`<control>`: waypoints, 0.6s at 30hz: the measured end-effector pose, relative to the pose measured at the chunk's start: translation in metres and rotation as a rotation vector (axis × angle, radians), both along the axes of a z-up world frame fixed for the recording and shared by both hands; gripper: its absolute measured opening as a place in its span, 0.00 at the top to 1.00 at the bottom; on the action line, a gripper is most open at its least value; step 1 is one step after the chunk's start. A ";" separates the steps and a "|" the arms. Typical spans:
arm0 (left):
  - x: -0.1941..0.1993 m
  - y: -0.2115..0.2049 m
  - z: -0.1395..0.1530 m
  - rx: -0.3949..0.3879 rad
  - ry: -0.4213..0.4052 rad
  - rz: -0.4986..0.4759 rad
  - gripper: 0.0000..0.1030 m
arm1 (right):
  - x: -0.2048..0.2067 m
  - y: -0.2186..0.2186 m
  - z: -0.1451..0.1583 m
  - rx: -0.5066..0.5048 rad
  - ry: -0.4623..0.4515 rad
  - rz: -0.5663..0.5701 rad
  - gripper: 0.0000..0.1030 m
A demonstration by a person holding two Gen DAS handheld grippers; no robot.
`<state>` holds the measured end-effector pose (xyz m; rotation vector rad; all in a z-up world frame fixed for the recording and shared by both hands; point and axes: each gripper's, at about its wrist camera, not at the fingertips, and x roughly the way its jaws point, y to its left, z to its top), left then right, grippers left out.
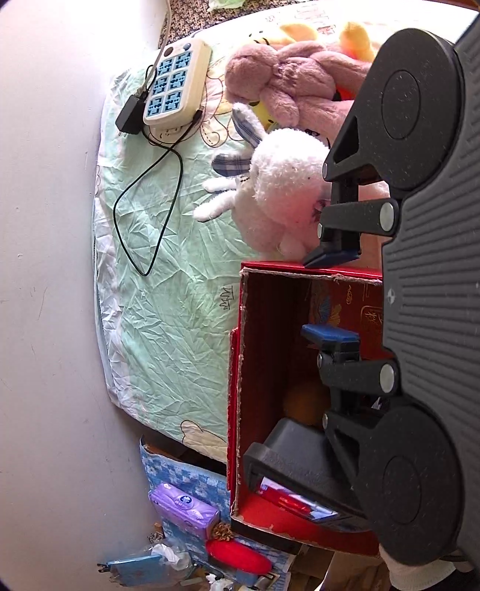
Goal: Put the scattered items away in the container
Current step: 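Open the right gripper to release the gift box and withdraw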
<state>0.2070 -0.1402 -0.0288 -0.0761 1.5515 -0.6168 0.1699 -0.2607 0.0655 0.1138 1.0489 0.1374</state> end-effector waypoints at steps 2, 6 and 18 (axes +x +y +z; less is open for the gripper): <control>-0.002 0.007 0.008 0.022 -0.045 0.010 0.14 | -0.002 0.000 -0.001 0.007 0.001 0.001 0.66; -0.005 0.023 0.021 0.092 -0.127 0.047 0.14 | -0.006 0.000 -0.003 0.009 0.000 -0.004 0.66; -0.018 0.064 0.044 0.266 -0.329 0.137 0.14 | -0.015 0.008 -0.003 -0.012 -0.070 -0.038 0.61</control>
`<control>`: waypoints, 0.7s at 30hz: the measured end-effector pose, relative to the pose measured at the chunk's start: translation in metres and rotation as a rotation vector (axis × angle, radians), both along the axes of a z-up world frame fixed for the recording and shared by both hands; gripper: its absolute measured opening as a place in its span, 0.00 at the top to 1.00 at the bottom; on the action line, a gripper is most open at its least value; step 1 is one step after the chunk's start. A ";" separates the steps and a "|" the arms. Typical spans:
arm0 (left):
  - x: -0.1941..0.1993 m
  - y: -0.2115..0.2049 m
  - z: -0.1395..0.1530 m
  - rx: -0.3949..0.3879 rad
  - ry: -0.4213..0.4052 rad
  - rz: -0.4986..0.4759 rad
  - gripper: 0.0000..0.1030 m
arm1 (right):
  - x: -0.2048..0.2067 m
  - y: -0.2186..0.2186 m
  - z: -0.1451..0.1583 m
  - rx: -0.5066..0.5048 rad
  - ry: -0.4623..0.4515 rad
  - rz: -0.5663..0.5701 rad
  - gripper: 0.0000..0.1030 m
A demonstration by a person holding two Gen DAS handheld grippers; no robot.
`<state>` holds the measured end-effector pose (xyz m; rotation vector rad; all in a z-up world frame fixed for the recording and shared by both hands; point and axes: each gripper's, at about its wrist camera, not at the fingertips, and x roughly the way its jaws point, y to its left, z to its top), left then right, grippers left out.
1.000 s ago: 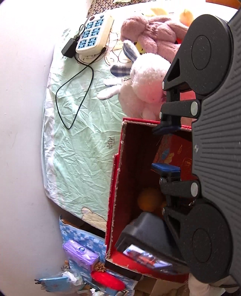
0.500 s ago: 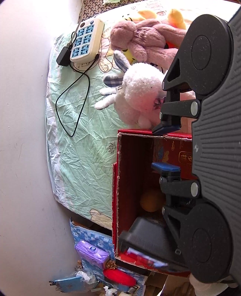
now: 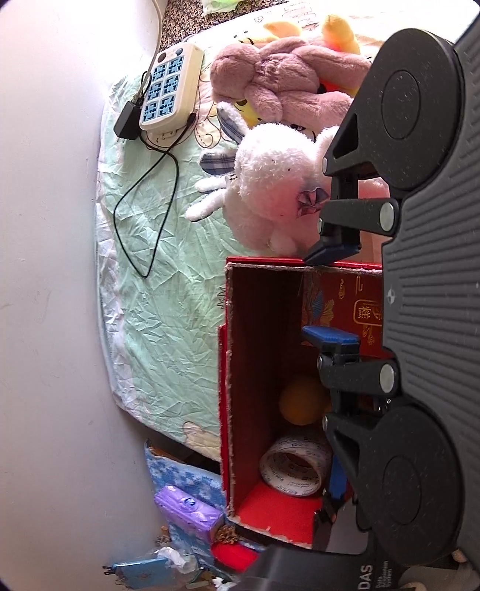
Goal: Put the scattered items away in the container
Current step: 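Open the right gripper to release the gift box and withdraw, then withdraw the right gripper from the box toward the beige strap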
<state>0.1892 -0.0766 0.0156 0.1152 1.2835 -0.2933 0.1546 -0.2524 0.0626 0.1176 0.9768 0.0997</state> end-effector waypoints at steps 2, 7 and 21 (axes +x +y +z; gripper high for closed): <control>-0.007 0.009 0.002 0.014 -0.021 0.023 0.14 | -0.004 0.004 0.005 -0.011 -0.040 0.007 0.61; -0.026 0.000 0.002 0.063 -0.110 0.067 0.14 | -0.014 0.020 0.004 -0.009 -0.070 0.070 0.60; -0.068 0.003 0.026 0.145 -0.281 0.222 0.15 | -0.044 0.029 -0.012 0.025 -0.059 0.109 0.51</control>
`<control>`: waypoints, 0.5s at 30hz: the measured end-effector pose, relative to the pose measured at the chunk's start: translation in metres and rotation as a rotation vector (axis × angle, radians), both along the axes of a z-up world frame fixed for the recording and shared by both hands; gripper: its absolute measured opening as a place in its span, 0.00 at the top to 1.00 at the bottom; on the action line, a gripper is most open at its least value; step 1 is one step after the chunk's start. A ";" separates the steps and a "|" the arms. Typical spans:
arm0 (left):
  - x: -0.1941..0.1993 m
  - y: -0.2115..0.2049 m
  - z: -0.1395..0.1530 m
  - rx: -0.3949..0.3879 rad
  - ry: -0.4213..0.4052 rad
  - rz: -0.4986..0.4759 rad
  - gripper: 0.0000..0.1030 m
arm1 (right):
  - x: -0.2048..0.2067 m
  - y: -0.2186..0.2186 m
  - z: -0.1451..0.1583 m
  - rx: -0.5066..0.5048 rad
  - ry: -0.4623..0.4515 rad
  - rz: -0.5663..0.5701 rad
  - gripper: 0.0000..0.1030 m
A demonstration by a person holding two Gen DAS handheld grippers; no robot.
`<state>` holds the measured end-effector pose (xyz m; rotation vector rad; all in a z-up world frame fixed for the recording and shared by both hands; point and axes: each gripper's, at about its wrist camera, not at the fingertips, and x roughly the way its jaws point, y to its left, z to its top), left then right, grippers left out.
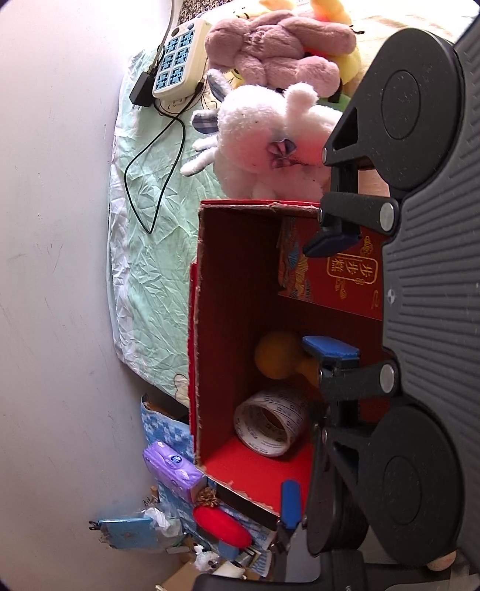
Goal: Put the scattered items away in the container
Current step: 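Withdraw the right gripper from the box toward the beige strap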
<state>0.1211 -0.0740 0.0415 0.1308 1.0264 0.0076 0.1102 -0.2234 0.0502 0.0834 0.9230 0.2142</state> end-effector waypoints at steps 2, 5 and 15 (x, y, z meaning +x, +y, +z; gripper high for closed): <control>-0.005 0.002 0.001 -0.003 -0.002 0.020 0.15 | -0.004 -0.001 -0.001 0.019 0.014 0.000 0.51; -0.012 0.005 0.001 -0.019 -0.005 0.048 0.15 | -0.010 0.000 -0.003 0.028 0.015 0.002 0.51; -0.040 0.007 0.009 -0.018 -0.026 0.082 0.15 | -0.026 0.000 -0.002 0.077 -0.017 0.013 0.51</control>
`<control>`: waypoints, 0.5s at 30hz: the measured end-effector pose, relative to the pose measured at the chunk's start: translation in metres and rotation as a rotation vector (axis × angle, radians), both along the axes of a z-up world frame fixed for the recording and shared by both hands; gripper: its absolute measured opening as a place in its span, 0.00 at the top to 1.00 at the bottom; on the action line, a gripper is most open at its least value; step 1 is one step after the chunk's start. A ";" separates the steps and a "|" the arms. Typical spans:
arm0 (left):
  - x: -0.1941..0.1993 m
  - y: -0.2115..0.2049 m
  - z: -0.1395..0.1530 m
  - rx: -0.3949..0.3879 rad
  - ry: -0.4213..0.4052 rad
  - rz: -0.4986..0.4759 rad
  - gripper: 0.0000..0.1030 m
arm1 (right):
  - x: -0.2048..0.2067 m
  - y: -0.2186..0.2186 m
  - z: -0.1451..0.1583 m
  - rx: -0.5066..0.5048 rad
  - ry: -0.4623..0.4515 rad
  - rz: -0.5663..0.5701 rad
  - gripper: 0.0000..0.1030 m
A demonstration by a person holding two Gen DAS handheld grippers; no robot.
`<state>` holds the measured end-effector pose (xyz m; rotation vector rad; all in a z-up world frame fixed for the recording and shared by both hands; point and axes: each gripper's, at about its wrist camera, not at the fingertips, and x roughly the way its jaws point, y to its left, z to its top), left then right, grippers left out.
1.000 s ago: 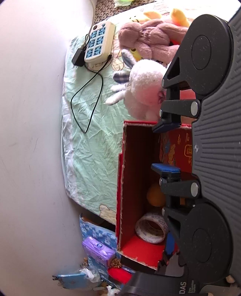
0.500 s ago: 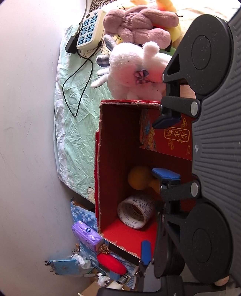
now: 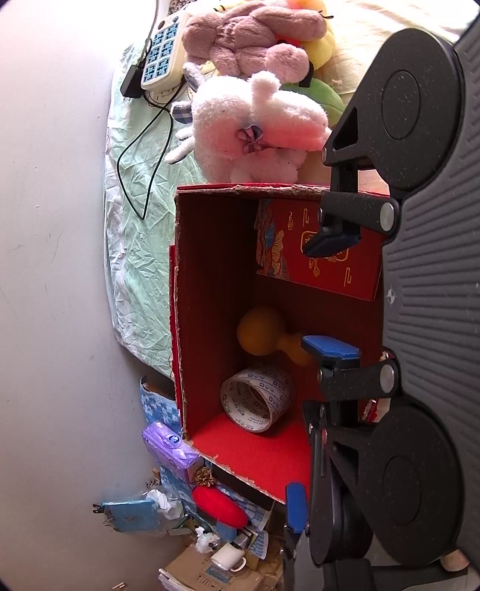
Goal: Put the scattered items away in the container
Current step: 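Withdraw the right gripper from the box toward the beige strap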
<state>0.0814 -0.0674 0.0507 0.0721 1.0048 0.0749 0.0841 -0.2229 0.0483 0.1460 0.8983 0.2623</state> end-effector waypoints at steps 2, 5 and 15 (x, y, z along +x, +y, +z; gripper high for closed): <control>-0.008 0.000 0.002 0.000 -0.008 0.003 0.15 | -0.006 -0.002 0.001 0.012 -0.008 -0.004 0.52; -0.020 0.002 0.005 -0.011 -0.014 0.009 0.15 | -0.014 -0.003 0.002 0.022 -0.016 -0.006 0.52; -0.057 0.002 0.015 -0.009 -0.039 0.058 0.15 | -0.049 -0.002 0.008 0.026 -0.053 0.032 0.52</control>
